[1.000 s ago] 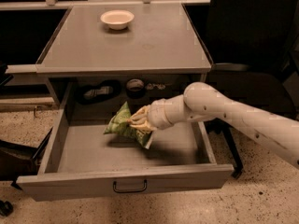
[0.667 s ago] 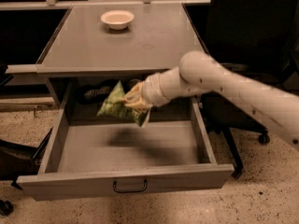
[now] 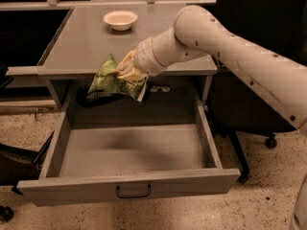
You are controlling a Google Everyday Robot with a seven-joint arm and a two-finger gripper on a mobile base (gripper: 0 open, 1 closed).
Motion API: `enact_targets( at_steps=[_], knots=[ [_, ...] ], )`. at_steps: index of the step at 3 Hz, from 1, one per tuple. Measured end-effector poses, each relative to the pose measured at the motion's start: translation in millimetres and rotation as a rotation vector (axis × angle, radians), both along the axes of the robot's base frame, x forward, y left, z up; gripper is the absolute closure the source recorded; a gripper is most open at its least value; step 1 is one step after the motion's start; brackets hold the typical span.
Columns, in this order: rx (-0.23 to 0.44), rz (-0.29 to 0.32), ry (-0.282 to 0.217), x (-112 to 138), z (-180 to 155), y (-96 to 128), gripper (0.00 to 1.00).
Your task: Pick green jalapeno chip bag from top drawer and place on counter
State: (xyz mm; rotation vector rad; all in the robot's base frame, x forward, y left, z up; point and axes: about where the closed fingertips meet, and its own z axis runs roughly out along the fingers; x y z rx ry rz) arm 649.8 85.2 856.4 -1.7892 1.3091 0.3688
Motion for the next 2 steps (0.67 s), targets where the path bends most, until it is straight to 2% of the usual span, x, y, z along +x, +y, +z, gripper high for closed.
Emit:
enact_targets(
  at_steps=[1,2],
  knots=[
    [-0.007,-0.001,-0.018,8,6,2,1.00],
    [-0.055,-0.025,-0.055,51,8,5,1.00]
  ],
)
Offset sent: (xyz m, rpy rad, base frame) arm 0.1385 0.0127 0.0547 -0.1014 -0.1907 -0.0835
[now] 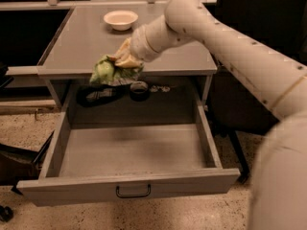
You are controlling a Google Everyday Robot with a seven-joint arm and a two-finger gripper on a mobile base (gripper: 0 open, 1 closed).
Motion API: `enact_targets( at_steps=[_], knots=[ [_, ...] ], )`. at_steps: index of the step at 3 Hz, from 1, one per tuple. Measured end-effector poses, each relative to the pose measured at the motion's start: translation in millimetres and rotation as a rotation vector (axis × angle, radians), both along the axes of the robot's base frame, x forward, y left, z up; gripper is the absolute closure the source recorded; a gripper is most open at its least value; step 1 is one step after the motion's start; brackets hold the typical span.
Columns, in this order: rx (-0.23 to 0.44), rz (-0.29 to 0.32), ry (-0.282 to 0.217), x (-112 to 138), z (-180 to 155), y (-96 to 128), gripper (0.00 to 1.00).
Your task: Pick green jalapeno chip bag from top drawer and place on counter
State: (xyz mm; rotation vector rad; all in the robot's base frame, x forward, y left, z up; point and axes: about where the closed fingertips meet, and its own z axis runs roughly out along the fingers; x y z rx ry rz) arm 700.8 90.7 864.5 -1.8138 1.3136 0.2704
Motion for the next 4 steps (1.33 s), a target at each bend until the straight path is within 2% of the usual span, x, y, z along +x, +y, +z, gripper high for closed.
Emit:
enact_targets(
  at_steps=[1,2,3,4],
  knots=[
    [-0.028,-0.057,-0.046,58,4,-1,1.00],
    [-0.024,-0.101,-0.112,85,19,-6,1.00],
    [-0.020,-0.156,-0.178,100,25,-12,1.00],
    [-0.030,-0.238,-0.198,109,7,-32,1.00]
  ],
)
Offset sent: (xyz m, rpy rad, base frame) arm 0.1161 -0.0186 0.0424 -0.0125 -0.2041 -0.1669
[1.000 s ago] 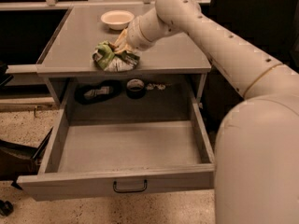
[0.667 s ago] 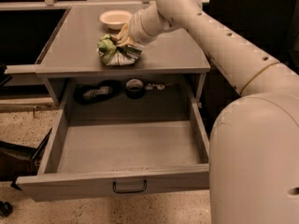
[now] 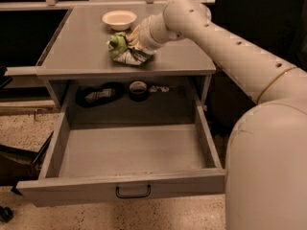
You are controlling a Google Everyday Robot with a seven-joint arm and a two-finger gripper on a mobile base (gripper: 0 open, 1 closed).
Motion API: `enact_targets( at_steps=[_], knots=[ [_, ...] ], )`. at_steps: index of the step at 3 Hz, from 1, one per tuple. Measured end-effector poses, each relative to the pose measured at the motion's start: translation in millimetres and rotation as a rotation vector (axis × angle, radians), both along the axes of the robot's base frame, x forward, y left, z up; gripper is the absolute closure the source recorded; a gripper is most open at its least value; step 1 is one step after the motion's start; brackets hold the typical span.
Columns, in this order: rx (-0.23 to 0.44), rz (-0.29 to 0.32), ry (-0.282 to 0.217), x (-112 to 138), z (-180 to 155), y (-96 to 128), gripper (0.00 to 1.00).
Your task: Pick green jalapeno chip bag from top drawer and place on counter
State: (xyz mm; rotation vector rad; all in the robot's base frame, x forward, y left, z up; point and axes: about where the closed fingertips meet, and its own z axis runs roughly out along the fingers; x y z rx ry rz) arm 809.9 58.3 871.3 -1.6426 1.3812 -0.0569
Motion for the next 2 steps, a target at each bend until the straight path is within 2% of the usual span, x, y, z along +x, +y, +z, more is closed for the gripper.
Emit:
enact_targets(
  at_steps=[1,2],
  knots=[
    [-0.008,-0.025,0.019,0.1,-11.3,-7.8,1.00],
    [-0.008,-0.025,0.019,0.1,-11.3,-7.7,0.81]
  ],
)
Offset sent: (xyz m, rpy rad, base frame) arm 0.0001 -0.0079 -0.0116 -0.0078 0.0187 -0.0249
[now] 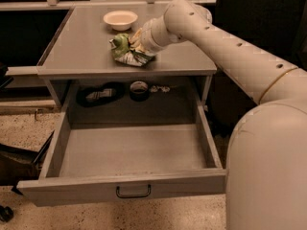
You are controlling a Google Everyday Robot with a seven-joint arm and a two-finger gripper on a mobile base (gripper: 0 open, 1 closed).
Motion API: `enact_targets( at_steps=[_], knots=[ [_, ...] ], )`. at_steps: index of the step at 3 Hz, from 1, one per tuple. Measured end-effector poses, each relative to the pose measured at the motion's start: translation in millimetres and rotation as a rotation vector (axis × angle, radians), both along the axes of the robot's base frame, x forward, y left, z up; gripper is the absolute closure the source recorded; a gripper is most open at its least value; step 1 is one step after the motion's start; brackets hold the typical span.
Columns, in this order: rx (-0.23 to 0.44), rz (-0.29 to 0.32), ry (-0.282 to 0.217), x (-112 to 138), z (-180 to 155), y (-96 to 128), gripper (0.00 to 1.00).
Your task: Pick green jalapeno chip bag from top drawer and place on counter
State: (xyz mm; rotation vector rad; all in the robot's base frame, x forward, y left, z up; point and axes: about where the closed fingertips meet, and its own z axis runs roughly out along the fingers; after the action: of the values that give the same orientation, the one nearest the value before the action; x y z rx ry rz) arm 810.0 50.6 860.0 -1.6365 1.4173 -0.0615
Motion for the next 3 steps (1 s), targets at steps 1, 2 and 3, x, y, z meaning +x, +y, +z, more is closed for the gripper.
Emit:
enact_targets(
  at_steps=[1,2,3],
  knots=[
    [0.000,0.000,0.000,0.0,0.0,0.0,0.58],
    [0.000,0.000,0.000,0.0,-0.1,0.1,0.35],
    [0.000,0.000,0.000,0.0,-0.1,0.1,0.12]
  ],
)
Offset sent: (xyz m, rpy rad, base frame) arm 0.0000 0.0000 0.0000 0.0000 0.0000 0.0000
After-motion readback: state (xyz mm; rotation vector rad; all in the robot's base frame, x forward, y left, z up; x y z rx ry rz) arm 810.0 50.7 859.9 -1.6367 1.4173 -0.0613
